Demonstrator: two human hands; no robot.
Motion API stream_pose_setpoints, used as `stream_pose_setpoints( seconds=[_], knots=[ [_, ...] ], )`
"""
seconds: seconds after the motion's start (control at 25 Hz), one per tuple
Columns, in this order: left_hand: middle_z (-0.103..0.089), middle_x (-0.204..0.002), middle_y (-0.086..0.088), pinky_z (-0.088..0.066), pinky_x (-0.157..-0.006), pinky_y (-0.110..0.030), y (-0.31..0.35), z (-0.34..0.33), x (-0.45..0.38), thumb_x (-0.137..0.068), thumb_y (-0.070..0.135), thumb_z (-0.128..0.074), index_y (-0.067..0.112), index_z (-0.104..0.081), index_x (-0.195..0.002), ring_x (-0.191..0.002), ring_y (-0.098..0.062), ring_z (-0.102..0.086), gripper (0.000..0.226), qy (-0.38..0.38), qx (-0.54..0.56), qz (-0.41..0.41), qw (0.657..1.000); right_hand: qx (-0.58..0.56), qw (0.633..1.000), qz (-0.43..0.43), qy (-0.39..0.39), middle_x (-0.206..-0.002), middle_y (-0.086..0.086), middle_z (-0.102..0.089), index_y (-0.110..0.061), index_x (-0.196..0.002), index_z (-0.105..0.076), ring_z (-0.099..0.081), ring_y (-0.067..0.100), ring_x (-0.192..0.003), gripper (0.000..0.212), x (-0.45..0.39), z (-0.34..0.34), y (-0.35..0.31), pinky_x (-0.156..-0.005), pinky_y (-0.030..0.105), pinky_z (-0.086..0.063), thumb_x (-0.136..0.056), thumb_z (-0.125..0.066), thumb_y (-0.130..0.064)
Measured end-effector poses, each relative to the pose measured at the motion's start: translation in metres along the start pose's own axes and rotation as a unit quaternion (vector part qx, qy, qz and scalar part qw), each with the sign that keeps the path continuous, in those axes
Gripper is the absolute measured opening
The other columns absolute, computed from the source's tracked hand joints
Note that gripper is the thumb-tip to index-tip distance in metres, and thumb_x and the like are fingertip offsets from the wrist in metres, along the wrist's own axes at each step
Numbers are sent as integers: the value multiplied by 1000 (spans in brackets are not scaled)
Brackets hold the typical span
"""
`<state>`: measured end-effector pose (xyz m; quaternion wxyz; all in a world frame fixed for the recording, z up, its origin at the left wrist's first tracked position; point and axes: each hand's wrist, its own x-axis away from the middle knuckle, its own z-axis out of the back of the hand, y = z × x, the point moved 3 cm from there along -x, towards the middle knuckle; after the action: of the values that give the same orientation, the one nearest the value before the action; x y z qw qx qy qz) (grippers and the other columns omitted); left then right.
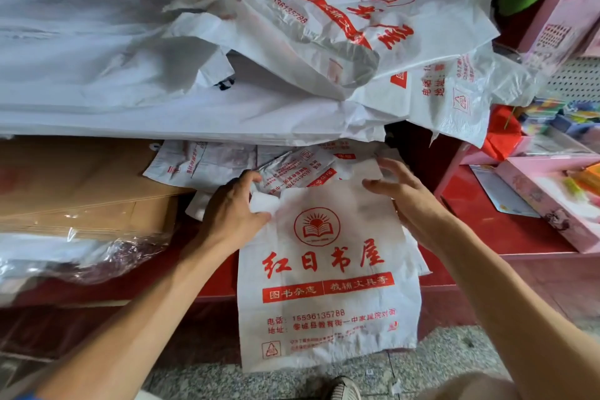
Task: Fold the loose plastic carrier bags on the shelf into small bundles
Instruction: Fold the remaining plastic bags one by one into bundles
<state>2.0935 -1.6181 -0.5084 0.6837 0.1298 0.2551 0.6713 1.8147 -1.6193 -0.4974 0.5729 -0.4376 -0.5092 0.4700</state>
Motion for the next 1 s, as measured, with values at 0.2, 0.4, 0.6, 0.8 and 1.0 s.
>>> stream_pose_setpoints(
  seconds=[0.2,0.4,0.6,0.8,1.0],
  knots=[
    [-55,-94,5,-36,-66,-29,-4,-4,-4,-78,21,-76,26,-55,-111,-92,-23,-59,39,-24,16,23,999,74,988,112,70,-112,-13,-61,-31,-135,-50,-61,-3,-86,61,-11,-16,-6,-72,17,-47,-85,-67,0],
    [-60,-106,4,-46,-66,-13,-7,-7,-13,-76,-6,-64,34,-58,-128,-90,-12,-57,66,-70,203,62,975,164,964,180,109,-132,2,-62,-25,-118,-65,-68,25,-94,61,-19,-17,-5,-68,38,-59,-77,-46,16],
    [-24,-158,14,-23,-104,-14,-9,1,-21,-81,-7,-62,31,-30,-152,-143,-5,-24,87,-21,257,44,965,277,933,195,119,-153,2,-39,-12,-142,-49,-35,20,-142,73,-21,-13,-5,-111,14,-25,-74,-47,16],
    [-18,-161,-4,-34,-109,-39,-3,-1,-1,-78,3,-69,21,-34,-150,-141,-29,-29,82,40,-21,-66,997,335,927,152,73,-162,4,-18,-10,-152,-29,-20,20,-148,80,-22,-25,11,-106,12,-16,-78,-43,17],
    [-51,-137,15,-35,-110,-24,15,-3,42,-90,38,-62,30,-55,-134,-124,-3,-45,45,-140,-29,-255,956,375,910,148,99,-164,1,-10,-16,-155,-19,-21,27,-147,88,-25,-32,6,-115,32,-28,-77,-49,10]
  ],
)
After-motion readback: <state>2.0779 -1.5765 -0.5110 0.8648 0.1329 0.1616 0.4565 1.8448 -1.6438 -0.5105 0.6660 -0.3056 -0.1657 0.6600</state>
